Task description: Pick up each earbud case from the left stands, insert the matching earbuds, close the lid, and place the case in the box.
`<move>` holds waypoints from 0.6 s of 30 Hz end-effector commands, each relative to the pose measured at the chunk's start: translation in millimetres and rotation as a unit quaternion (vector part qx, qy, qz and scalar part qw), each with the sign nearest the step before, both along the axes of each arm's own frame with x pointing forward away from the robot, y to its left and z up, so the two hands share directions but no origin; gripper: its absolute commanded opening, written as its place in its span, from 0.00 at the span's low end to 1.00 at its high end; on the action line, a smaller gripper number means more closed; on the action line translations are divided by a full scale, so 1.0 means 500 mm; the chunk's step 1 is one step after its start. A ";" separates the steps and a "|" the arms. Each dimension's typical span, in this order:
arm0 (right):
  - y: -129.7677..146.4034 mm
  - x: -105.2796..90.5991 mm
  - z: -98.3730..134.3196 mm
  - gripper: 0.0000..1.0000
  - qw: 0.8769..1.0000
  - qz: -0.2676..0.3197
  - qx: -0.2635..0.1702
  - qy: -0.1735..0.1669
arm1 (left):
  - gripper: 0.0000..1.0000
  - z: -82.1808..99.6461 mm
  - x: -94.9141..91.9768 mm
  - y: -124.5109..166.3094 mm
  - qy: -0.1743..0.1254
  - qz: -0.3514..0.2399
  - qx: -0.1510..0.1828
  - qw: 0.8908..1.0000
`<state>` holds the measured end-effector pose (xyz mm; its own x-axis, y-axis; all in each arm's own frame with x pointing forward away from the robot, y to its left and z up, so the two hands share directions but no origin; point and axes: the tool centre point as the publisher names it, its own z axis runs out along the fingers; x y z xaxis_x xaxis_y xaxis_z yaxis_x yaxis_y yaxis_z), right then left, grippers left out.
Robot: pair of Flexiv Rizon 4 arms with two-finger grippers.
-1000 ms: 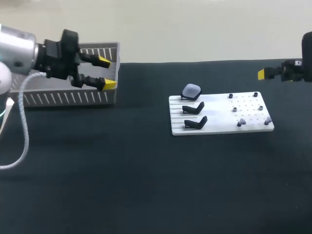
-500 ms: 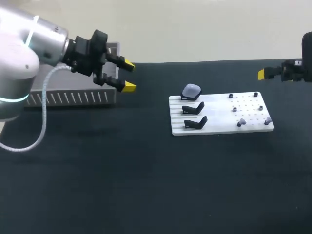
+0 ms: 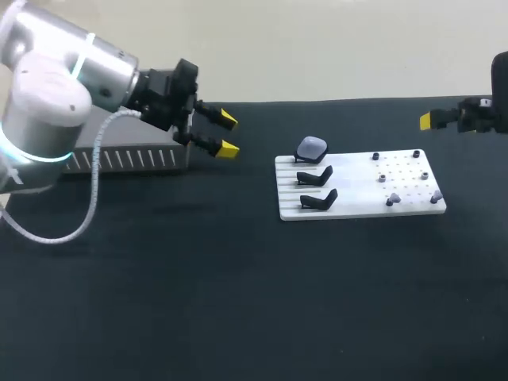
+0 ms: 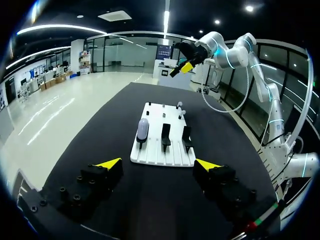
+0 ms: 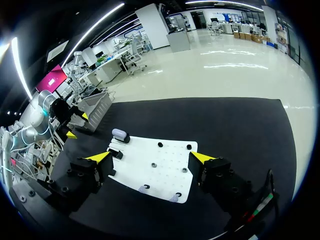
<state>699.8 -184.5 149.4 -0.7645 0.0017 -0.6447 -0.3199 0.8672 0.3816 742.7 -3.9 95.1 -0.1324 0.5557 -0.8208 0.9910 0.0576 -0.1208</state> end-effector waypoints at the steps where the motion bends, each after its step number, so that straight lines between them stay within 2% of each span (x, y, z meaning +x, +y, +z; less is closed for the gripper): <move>1: 0.000 -0.001 0.000 1.00 1.000 0.000 0.000 0.000 | 1.00 -0.013 0.013 -0.027 0.001 -0.006 0.004 1.000; 18: 0.000 -0.001 0.000 1.00 1.000 0.000 0.000 0.000 | 1.00 -0.048 0.030 -0.100 -0.008 -0.024 -0.007 1.000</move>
